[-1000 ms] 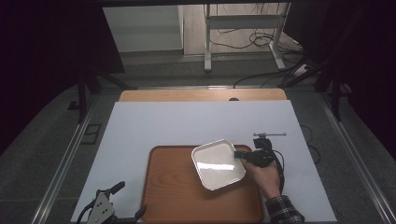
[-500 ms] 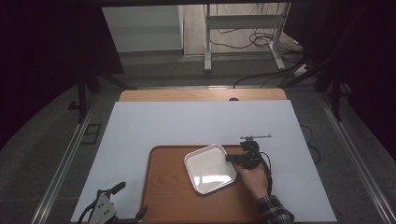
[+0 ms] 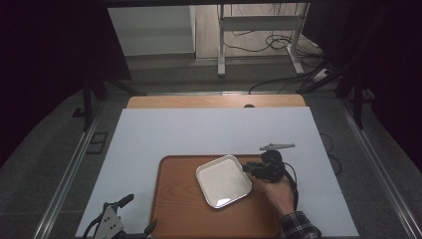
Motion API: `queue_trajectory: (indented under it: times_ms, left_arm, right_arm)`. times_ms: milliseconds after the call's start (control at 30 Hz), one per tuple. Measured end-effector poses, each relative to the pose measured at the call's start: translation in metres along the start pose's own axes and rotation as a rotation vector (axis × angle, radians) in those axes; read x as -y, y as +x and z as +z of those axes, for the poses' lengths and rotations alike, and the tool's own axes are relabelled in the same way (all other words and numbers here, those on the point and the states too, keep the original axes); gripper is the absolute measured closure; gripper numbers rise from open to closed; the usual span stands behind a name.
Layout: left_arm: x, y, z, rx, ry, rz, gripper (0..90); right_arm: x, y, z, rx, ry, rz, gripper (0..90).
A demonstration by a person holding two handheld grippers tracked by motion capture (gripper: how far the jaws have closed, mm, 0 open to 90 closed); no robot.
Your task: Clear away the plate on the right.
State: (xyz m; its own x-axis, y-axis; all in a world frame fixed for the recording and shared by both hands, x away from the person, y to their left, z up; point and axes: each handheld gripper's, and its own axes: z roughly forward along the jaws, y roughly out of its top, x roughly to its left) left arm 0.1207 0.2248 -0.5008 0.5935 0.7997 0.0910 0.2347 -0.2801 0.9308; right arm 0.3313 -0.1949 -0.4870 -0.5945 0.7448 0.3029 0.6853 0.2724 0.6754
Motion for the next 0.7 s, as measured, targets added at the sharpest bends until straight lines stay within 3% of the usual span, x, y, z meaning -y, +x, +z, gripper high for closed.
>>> queue_trajectory:
  times_ms: [133, 300, 500, 700]
  left_arm:
    - [0.0, -0.001, 0.0, 0.0, 0.002, 0.008, 3.2]
    - [0.0, -0.001, 0.0, 0.0, 0.004, 0.014, 3.2]
    - [0.0, -0.001, 0.0, 0.001, 0.004, 0.016, 3.2]
    - [0.0, -0.002, 0.0, 0.0, 0.006, 0.022, 3.2]
  right_arm:
    - [0.009, 0.02, -0.014, -0.04, -0.011, -0.086, 78.9]
    - [0.016, 0.04, -0.021, -0.084, -0.01, -0.157, 87.2]
    - [0.025, 0.057, -0.023, -0.077, 0.026, -0.221, 89.1]
    - [0.033, 0.067, -0.028, -0.08, 0.033, -0.254, 89.3]
